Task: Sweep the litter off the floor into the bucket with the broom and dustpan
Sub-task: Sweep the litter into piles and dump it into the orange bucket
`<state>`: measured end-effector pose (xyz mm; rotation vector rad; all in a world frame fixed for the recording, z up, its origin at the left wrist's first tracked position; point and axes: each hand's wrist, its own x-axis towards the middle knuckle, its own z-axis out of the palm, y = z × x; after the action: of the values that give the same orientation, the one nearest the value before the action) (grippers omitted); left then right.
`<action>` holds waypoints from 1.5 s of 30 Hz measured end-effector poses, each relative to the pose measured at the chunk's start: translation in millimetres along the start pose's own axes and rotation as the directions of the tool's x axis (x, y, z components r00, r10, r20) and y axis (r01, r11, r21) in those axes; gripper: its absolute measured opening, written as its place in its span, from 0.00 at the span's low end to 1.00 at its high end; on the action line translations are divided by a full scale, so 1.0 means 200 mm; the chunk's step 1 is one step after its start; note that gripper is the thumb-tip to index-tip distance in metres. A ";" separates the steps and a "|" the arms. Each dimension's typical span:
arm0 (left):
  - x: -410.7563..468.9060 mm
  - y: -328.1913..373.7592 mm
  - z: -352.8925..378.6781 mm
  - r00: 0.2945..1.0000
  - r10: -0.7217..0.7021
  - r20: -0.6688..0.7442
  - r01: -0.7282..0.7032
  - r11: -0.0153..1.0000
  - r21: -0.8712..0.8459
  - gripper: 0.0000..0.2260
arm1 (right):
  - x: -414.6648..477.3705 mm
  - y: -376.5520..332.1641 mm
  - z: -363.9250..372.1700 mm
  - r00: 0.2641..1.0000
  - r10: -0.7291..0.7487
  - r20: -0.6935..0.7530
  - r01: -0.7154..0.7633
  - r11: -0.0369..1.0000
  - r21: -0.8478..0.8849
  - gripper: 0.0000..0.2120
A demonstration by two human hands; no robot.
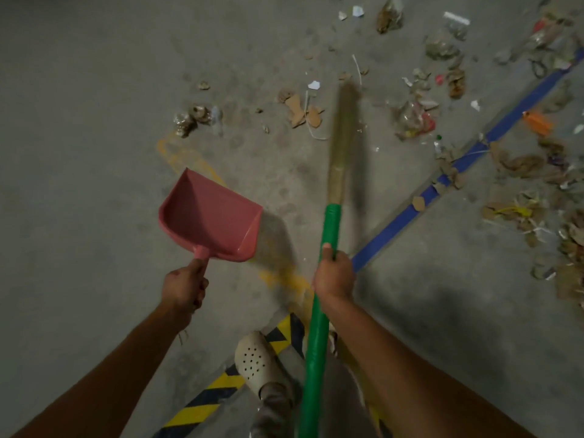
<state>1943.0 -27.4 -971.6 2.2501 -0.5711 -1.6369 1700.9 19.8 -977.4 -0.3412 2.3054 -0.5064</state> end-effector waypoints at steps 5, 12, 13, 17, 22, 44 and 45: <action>0.03 0.09 0.14 1.000 0.016 -0.026 -0.017 1.000 -0.012 0.18 | 0.29 -0.09 0.02 0.967 -0.039 0.251 0.126 0.931 -0.342 0.24; 0.04 0.19 0.41 1.000 0.024 -0.013 -0.024 0.999 0.027 0.15 | 0.81 0.05 -0.18 0.935 0.336 0.114 -0.344 0.938 0.052 0.26; 0.04 0.21 0.45 1.000 0.026 -0.010 -0.026 0.999 0.029 0.15 | 0.86 0.07 -0.24 0.914 0.394 0.096 -0.404 0.900 0.161 0.25; 0.02 0.29 0.60 0.999 0.041 0.014 -0.042 0.997 0.070 0.16 | 0.90 0.08 -0.50 0.872 0.488 0.030 -0.459 0.795 0.397 0.24; -0.02 0.44 0.77 0.996 0.070 0.051 -0.074 0.994 0.078 0.15 | 0.79 -0.01 -0.69 0.926 0.373 -0.053 -0.309 0.834 0.456 0.22; 0.41 0.88 0.11 0.988 0.059 0.142 -0.066 0.997 0.048 0.18 | 0.16 -0.67 0.04 0.998 -0.031 0.050 0.016 0.961 0.275 0.18; 0.45 0.90 0.01 0.990 0.064 0.126 -0.069 0.997 0.038 0.18 | 0.10 -0.71 0.12 0.996 -0.058 0.073 0.037 0.963 0.267 0.18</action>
<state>1939.6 -227.9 -964.4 2.1443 -0.7107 -1.7565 1718.0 -121.0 -941.3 -0.2805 2.1224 -0.8022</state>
